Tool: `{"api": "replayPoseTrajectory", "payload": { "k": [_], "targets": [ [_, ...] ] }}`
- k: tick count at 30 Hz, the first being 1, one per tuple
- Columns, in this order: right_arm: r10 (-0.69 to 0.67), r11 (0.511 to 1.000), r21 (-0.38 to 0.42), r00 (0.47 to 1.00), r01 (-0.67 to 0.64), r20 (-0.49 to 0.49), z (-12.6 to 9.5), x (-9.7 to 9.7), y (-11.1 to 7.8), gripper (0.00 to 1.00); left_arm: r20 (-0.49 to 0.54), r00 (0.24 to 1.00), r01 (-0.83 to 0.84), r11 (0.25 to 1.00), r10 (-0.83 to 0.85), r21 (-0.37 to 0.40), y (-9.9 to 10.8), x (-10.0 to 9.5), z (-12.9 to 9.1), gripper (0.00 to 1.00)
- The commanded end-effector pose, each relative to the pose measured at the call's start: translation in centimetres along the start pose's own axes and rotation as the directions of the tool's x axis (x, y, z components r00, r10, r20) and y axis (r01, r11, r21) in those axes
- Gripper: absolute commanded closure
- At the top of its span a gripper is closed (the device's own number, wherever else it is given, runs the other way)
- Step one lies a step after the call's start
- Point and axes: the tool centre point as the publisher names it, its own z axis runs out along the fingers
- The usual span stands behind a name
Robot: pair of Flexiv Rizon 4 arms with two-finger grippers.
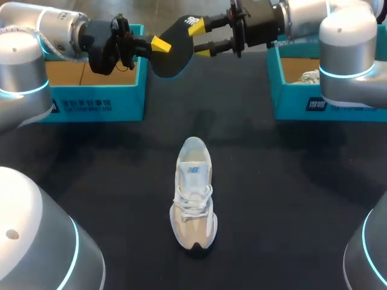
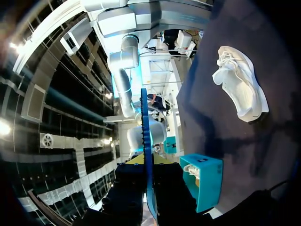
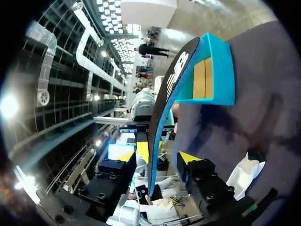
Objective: Take the shoe out of the shoebox, open the shoe tongue, remove and reinsert the insole, then place the shoe into the shoebox
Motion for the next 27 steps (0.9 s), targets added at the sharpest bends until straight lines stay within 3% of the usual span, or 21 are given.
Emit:
{"api": "replayPoseTrajectory", "payload": {
  "k": [1,5,10,27],
  "targets": [
    [0.004,1.0,0.004,1.0,-0.004,0.004,0.4,0.0,0.0,0.29,0.002,1.0,-0.003,1.0,0.003,-0.002,0.0,0.1,0.1,1.0],
    [0.007,1.0,0.003,1.0,-0.007,0.013,0.5,0.1,0.0,0.31,0.002,1.0,-0.003,1.0,0.003,-0.002,0.0,0.1,0.1,1.0],
    [0.013,1.0,0.0,1.0,-0.013,0.021,0.9,0.1,-0.3,0.48,0.002,1.0,-0.003,1.0,0.003,-0.002,0.0,0.1,0.1,1.0],
    [0.023,1.0,-0.004,1.0,-0.023,0.019,2.0,0.5,-1.1,0.58,0.002,1.0,-0.003,1.0,0.003,-0.002,0.0,0.1,0.1,1.0]
  ]
}}
